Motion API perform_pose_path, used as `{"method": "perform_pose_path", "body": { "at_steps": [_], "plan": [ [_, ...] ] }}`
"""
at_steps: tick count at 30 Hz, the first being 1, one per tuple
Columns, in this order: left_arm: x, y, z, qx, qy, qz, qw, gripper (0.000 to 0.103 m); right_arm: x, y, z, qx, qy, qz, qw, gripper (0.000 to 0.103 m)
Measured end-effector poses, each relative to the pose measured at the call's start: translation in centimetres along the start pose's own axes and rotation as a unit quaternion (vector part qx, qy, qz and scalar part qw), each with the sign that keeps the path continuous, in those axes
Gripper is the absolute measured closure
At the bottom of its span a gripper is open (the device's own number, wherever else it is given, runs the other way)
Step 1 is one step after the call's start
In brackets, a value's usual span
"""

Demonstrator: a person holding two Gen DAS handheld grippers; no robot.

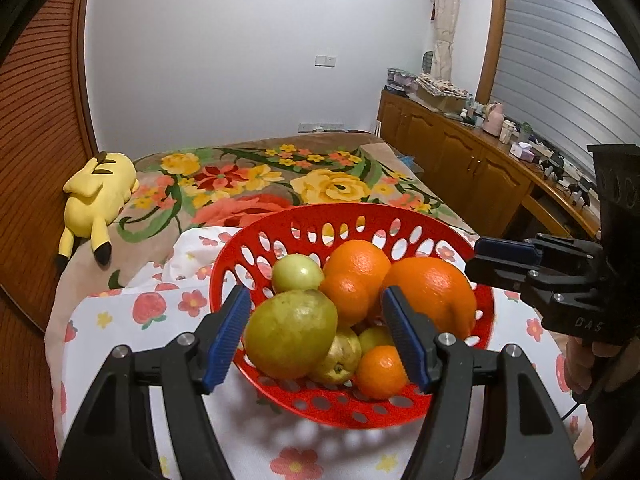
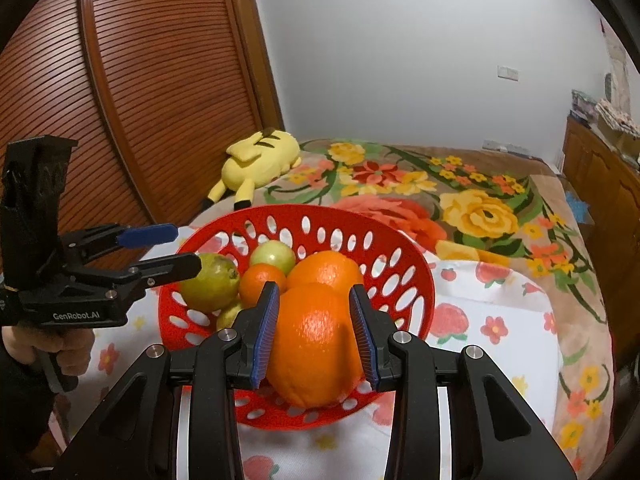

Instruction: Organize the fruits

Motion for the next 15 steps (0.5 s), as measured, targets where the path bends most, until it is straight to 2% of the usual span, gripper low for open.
{"method": "perform_pose_path", "body": {
  "at_steps": [11,15],
  "plan": [
    [-1.8,-2.7,4.7,0.01,-0.029,-0.019,0.9994,0.033,-2.7,0.5,3.7,-0.008,-0.027,-0.031,0.999,0.061],
    [-2.8,-3.5,6.6,0.016,-0.043,-0.025,0.9986,0.03,-3.8,0.9,5.1,-0.021,-0.039,-0.034,0.998,0.055]
  ]
}}
Point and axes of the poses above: each gripper's, at about its wrist camera, not at the fingertips, and z roughly against the way its jaws point, y to its left, x to its top, the point moved 3 cm from there along -z, roughly the way its jaws point, and after that the axes turned 9 degrees about -z, right-handed, at the moved point
